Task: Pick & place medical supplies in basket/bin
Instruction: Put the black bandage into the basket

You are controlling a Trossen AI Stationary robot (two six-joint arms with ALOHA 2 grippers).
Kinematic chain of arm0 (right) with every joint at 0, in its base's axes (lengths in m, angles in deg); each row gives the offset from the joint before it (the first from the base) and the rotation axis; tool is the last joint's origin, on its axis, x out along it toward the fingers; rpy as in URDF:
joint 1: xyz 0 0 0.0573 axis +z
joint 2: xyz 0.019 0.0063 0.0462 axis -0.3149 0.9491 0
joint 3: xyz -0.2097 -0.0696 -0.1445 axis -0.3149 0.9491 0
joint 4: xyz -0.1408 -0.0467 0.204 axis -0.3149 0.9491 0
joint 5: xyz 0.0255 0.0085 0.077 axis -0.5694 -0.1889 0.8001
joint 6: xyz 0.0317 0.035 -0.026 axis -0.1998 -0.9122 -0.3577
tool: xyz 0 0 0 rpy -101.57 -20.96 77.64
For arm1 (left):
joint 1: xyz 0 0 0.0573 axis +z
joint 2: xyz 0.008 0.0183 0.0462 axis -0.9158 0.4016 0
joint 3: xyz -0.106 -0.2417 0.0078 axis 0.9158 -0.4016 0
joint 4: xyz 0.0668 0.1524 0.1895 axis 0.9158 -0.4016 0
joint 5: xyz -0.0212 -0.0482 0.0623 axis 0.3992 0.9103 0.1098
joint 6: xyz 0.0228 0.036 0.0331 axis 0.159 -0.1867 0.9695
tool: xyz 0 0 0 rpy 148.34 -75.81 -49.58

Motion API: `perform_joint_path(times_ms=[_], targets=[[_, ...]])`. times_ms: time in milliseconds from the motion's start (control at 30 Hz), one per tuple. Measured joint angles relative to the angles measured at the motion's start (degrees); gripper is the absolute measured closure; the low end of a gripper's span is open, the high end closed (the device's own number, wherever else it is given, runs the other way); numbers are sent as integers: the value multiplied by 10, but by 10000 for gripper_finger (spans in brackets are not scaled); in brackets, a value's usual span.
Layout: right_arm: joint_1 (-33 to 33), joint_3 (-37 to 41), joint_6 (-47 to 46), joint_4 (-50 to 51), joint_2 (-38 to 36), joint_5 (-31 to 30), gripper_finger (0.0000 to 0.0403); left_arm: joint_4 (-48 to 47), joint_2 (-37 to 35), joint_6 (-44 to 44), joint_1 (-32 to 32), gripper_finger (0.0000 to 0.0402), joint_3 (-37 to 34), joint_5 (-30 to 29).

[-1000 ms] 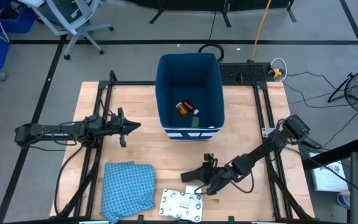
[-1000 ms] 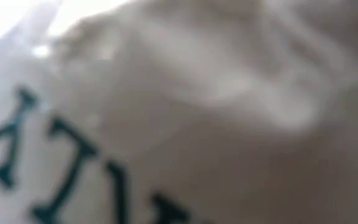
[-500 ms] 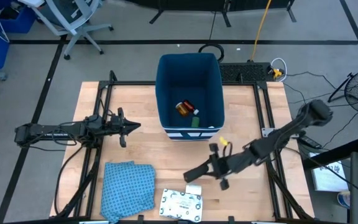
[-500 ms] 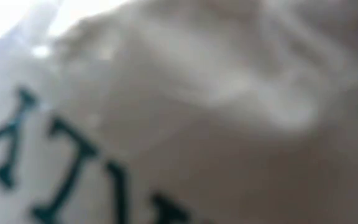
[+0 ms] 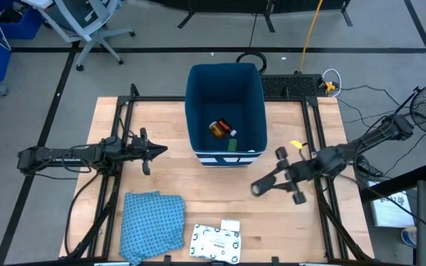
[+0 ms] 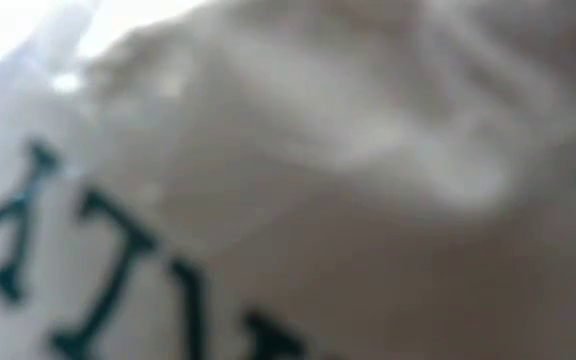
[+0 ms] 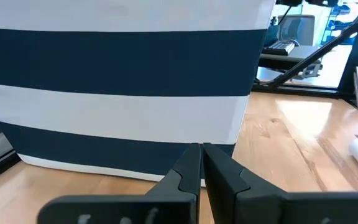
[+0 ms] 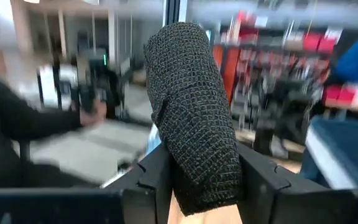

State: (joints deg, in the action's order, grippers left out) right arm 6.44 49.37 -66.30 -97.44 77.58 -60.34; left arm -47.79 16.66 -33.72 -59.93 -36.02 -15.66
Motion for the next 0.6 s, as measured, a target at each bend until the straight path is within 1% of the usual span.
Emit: perform_joint_path(times_ms=[100,333,467,600], targets=[[0,58,-5,-55,-38,-1,278,0,0,1,0,380,0,-1],[0,162,-4,-140,-86,-2,278,0,0,2,0,380,0,-1],[0,195,2,-170,-103,-5,278,0,0,2,0,380,0,-2],[0,211,13,-177,-106,-21,278,0,0,0,0,380,0,-2]])
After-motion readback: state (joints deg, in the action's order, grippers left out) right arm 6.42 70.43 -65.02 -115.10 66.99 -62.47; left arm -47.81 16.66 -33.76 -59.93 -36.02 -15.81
